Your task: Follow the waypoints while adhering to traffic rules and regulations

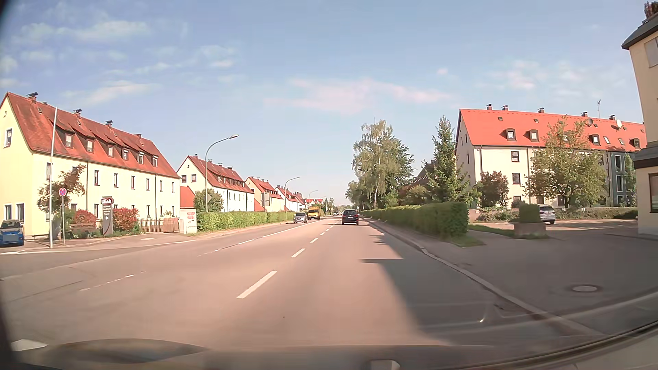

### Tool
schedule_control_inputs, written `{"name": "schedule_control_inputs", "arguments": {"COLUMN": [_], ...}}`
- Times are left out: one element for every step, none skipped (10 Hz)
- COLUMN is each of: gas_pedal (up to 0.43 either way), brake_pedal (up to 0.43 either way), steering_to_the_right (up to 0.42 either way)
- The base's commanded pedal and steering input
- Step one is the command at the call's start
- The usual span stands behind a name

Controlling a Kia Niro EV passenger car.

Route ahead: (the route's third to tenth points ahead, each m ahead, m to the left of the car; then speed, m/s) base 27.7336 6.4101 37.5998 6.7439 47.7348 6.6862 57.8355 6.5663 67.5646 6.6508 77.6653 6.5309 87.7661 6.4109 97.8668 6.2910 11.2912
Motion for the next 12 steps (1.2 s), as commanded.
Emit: {"name": "schedule_control_inputs", "arguments": {"gas_pedal": [0.079,0.087,0.098,0.087,0.087,0.087,0.087,0.087,0.087,0.087,0.087,0.098], "brake_pedal": [0.0,0.0,0.0,0.0,0.0,0.0,0.0,0.0,0.0,0.0,0.0,0.0], "steering_to_the_right": [0.0,0.0,0.0,0.0,0.0,0.0,0.0,0.0,-0.001,-0.001,-0.002,-0.002]}}
